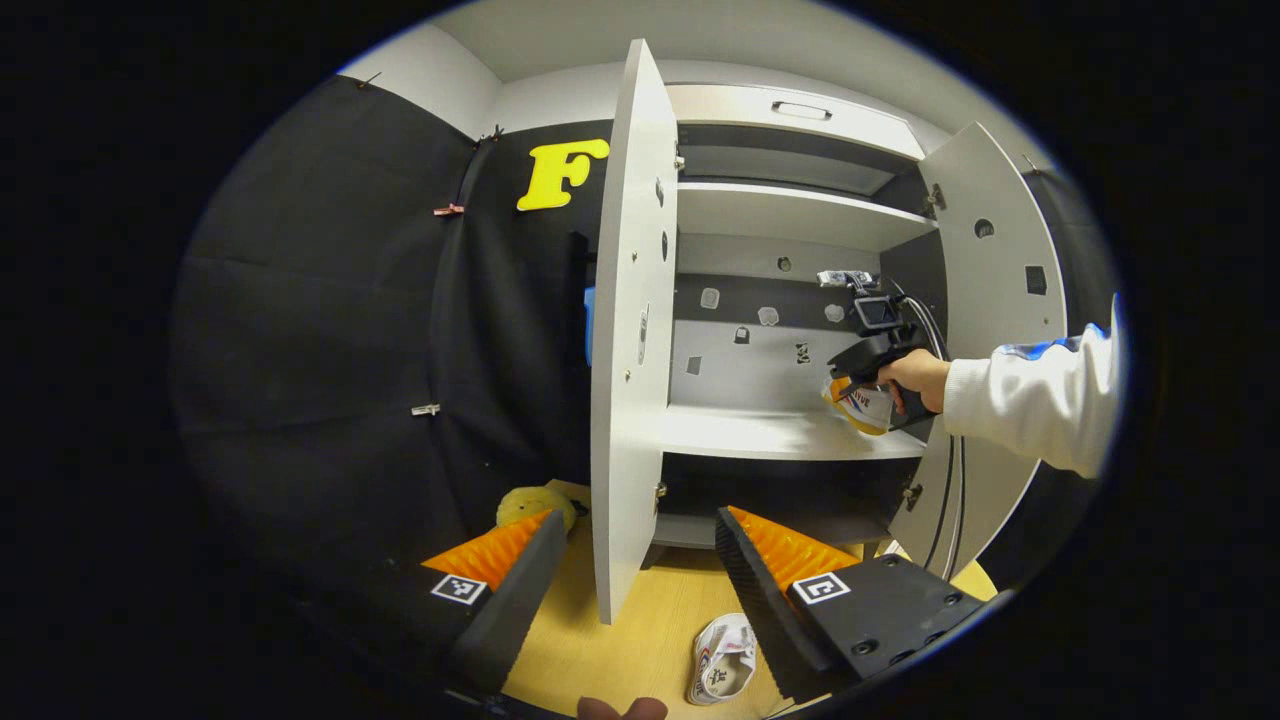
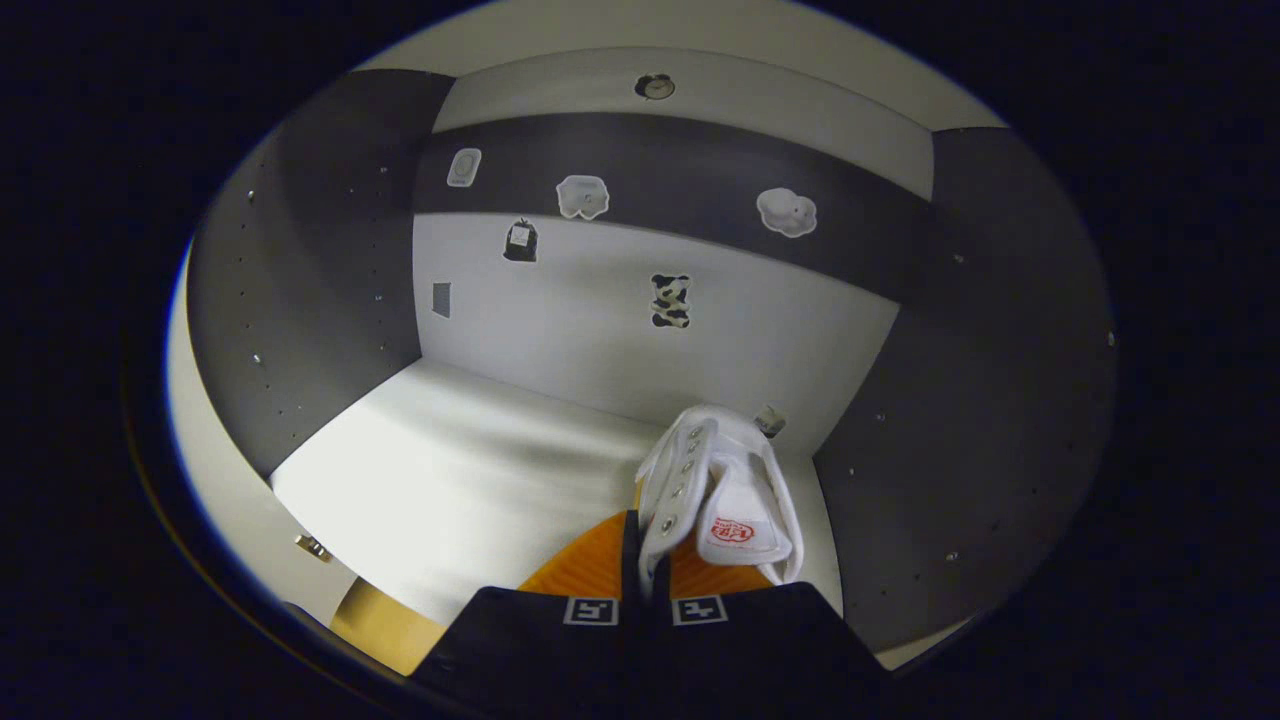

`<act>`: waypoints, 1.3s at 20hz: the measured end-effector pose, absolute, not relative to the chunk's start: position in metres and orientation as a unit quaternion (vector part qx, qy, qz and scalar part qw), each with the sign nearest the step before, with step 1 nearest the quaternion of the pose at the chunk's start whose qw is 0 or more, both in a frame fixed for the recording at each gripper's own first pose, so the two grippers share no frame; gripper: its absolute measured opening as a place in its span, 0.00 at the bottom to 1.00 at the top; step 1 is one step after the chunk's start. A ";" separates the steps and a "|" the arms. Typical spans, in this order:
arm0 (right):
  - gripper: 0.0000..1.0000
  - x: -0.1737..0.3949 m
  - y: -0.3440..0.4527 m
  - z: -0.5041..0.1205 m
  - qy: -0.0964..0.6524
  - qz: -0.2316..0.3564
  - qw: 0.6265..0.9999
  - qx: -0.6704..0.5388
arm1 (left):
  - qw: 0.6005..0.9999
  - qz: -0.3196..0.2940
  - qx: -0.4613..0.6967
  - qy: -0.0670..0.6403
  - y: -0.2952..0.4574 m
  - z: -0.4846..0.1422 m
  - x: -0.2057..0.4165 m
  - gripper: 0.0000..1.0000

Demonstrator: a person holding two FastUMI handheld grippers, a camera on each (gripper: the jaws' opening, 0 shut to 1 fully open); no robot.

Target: Grab one shoe with the right hand and put it into the shoe cabinet, grab the other shoe with the left hand and put it into the shoe cabinet; then close the right door with the right hand and the left door with the left hand.

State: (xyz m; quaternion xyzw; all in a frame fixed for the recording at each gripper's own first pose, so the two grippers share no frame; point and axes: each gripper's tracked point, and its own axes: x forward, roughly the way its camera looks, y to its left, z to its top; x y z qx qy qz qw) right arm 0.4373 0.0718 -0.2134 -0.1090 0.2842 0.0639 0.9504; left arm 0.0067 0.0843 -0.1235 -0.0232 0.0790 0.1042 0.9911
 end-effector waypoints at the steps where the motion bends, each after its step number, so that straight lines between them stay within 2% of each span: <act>1: 0.05 0.445 0.071 -0.218 0.287 0.063 0.948 -0.122 | 0.991 0.109 -0.023 0.079 0.085 -0.123 0.008 0.95; 7: 0.05 0.474 0.071 -0.250 0.309 0.050 0.935 -0.164 | 0.987 0.131 -0.025 0.086 0.088 -0.128 0.010 0.95; 12: 0.07 0.470 0.071 -0.264 0.334 0.027 0.926 -0.172 | 0.987 0.133 -0.025 0.089 0.090 -0.131 0.011 0.95; 14: 0.19 0.462 0.073 -0.265 0.342 0.026 0.924 -0.172 | 0.987 0.129 -0.030 0.087 0.089 -0.130 0.012 0.95; 15: 0.36 0.457 0.074 -0.263 0.339 0.027 0.925 -0.167 | 0.988 0.126 -0.030 0.086 0.089 -0.129 0.012 0.95; 16: 0.42 0.453 0.076 -0.261 0.338 0.028 0.928 -0.156 | 0.988 0.123 -0.029 0.085 0.087 -0.128 0.011 0.95; 17: 0.63 0.449 0.080 -0.262 0.338 0.034 0.930 -0.140 | 0.989 0.120 -0.027 0.084 0.087 -0.128 0.010 0.95; 18: 0.76 0.440 0.087 -0.255 0.334 0.040 0.934 -0.122 | 0.989 0.117 -0.025 0.083 0.086 -0.128 0.009 0.95; 19: 0.95 0.435 0.090 -0.248 0.327 0.041 0.938 -0.107 | 0.990 0.114 -0.023 0.081 0.086 -0.126 0.008 0.95; 20: 0.98 0.429 0.093 -0.241 0.315 0.044 0.943 -0.094 | 0.990 0.112 -0.022 0.081 0.085 -0.125 0.007 0.95; 26: 0.98 0.387 0.097 -0.178 0.202 0.050 0.976 -0.059 | 0.993 0.096 -0.017 0.069 0.079 -0.114 -0.002 0.95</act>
